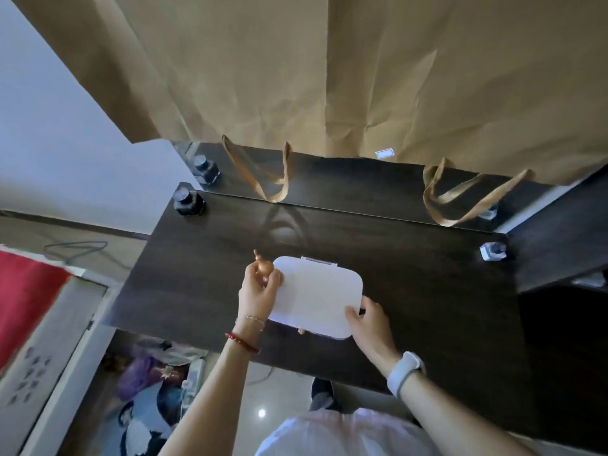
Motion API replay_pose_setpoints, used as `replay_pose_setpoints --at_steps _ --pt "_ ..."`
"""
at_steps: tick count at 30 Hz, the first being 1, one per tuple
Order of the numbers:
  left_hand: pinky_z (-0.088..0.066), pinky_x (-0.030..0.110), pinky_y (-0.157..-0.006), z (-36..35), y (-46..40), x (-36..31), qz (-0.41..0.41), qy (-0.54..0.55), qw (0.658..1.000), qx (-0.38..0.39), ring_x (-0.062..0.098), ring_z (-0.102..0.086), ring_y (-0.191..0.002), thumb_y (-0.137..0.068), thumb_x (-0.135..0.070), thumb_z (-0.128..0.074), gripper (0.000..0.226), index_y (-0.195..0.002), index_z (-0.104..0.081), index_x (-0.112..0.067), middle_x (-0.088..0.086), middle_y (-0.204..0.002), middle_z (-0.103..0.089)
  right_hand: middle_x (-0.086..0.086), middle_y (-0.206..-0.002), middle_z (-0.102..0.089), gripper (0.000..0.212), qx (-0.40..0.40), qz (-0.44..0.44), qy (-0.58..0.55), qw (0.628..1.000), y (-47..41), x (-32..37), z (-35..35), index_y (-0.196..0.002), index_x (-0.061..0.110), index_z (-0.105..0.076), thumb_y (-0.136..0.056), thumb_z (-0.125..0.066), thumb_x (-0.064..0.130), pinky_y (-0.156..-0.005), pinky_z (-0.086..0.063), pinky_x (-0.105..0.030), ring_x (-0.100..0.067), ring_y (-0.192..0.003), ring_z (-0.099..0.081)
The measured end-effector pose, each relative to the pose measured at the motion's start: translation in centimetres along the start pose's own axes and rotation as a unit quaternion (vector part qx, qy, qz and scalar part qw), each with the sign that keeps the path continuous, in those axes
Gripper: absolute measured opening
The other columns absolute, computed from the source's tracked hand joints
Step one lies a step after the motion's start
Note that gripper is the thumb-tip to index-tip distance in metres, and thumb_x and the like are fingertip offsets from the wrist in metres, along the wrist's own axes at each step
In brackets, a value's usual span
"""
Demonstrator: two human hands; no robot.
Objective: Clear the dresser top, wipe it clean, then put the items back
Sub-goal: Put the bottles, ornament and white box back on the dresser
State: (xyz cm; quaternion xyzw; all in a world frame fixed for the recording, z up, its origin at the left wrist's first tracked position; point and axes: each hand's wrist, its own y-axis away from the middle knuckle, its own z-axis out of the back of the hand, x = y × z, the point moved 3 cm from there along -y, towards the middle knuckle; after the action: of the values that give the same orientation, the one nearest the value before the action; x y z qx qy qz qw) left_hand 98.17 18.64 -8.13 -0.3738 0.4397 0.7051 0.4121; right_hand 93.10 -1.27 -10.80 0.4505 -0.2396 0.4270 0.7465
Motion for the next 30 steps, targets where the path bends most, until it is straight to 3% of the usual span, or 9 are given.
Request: replay_pose_setpoints --at_steps 3,7,10,12,14,16,20,26,30 --pt "-0.047 0.036 -0.085 -0.3 -0.6 0.7 0.021 -0.001 1.0 0.021 0.025 -0.063 -0.09 -0.073 -0.03 -0.055 0.014 -0.084 -0.048 -0.024 -0.005 -0.08 -0.064 -0.013 -0.114 -0.058 0.027 -0.023 -0.013 0.02 0.999 -0.9 -0.1 0.2 -0.112 0.009 -0.056 -0.087 -0.049 0.017 -0.087 -0.049 -0.044 -0.027 -0.104 -0.056" --pt "-0.037 0.026 -0.076 -1.0 -0.3 0.4 0.031 -0.032 0.999 0.026 0.019 -0.058 -0.089 -0.086 -0.017 -0.056 0.02 -0.104 -0.052 -0.012 0.004 -0.096 -0.063 -0.011 -0.117 -0.056 0.03 -0.029 -0.007 0.024 0.999 -1.2 -0.8 0.5 -0.118 0.014 -0.053 -0.088 -0.05 0.019 -0.089 -0.049 -0.043 -0.024 -0.103 -0.056" --pt "-0.04 0.032 -0.073 -1.3 -0.4 0.0 -0.042 -0.097 0.994 0.01 0.023 -0.055 -0.083 -0.082 -0.022 -0.054 0.016 -0.092 -0.054 -0.01 0.006 -0.089 -0.063 -0.01 -0.124 -0.055 0.039 -0.003 -0.011 0.005 1.0 -1.0 -1.1 0.7 -0.129 0.013 -0.045 -0.09 -0.05 0.021 -0.091 -0.048 -0.041 -0.023 -0.107 -0.056" --pt "-0.043 0.035 -0.079 -1.9 -0.2 -0.5 -0.106 -0.158 0.982 0.004 0.026 -0.052 -0.091 -0.076 -0.029 -0.053 0.023 -0.087 -0.056 -0.009 0.008 -0.095 -0.062 -0.011 -0.128 -0.052 0.045 -0.001 -0.018 -0.001 1.0 -0.9 -1.3 1.1 -0.133 0.01 -0.04 -0.091 -0.051 0.021 -0.094 -0.045 -0.039 -0.023 -0.108 -0.055" --pt "-0.041 0.021 -0.08 -3.3 0.5 -1.8 -0.143 -0.135 0.98 0.035 0.02 -0.051 -0.095 -0.081 -0.019 -0.059 0.009 -0.089 -0.058 -0.015 -0.001 -0.094 -0.06 -0.011 -0.123 -0.051 0.046 -0.044 0.004 0.004 0.999 -0.8 -1.1 2.3 -0.132 0.009 -0.041 -0.09 -0.054 0.019 -0.091 -0.044 -0.032 -0.023 -0.108 -0.053" --pt "-0.038 0.006 -0.075 -5.5 1.4 -3.1 -0.186 -0.112 0.971 0.1 0.015 -0.054 -0.086 -0.084 -0.013 -0.061 0.013 -0.096 -0.058 -0.017 -0.006 -0.087 -0.056 -0.005 -0.107 -0.054 0.037 -0.089 0.072 -0.019 0.993 -0.4 0.2 4.2 -0.124 0.012 -0.05 -0.088 -0.057 0.016 -0.08 -0.043 -0.02 -0.018 -0.098 -0.056" --pt "-0.043 0.015 -0.073 -10.8 3.0 -4.3 -0.257 -0.14 0.935 0.199 0.006 -0.054 -0.078 -0.08 -0.012 -0.066 0.028 -0.107 -0.06 -0.013 0.001 -0.095 -0.058 0.007 -0.08 -0.055 0.025 -0.085 0.176 -0.073 0.978 0.4 3.0 7.7 -0.109 0.02 -0.058 -0.085 -0.061 0.014 -0.069 -0.043 -0.01 -0.004 -0.076 -0.054" --pt "-0.05 0.036 -0.084 -16.2 5.2 -5.3 -0.268 -0.126 0.921 0.254 0.019 -0.057 -0.09 -0.076 -0.022 -0.07 0.038 -0.112 -0.06 -0.015 0.003 -0.102 -0.061 0.004 -0.078 -0.06 0.005 -0.151 0.204 -0.036 0.967 0.4 1.6 11.9 -0.088 0.009 -0.061 -0.083 -0.062 0.007 -0.065 -0.044 -0.012 -0.008 -0.078 -0.056" --pt "-0.036 0.039 -0.097 -18.2 4.9 -6.1 -0.351 -0.248 0.891 0.149 0.021 -0.051 -0.111 -0.076 -0.051 -0.049 0.052 -0.116 -0.058 -0.019 0.003 -0.118 -0.061 -0.002 -0.078 -0.06 0.009 -0.233 0.188 -0.003 0.954 -1.2 0.1 15.3 -0.09 0.007 -0.059 -0.082 -0.062 0.006 -0.065 -0.044 -0.018 -0.008 -0.067 -0.055"
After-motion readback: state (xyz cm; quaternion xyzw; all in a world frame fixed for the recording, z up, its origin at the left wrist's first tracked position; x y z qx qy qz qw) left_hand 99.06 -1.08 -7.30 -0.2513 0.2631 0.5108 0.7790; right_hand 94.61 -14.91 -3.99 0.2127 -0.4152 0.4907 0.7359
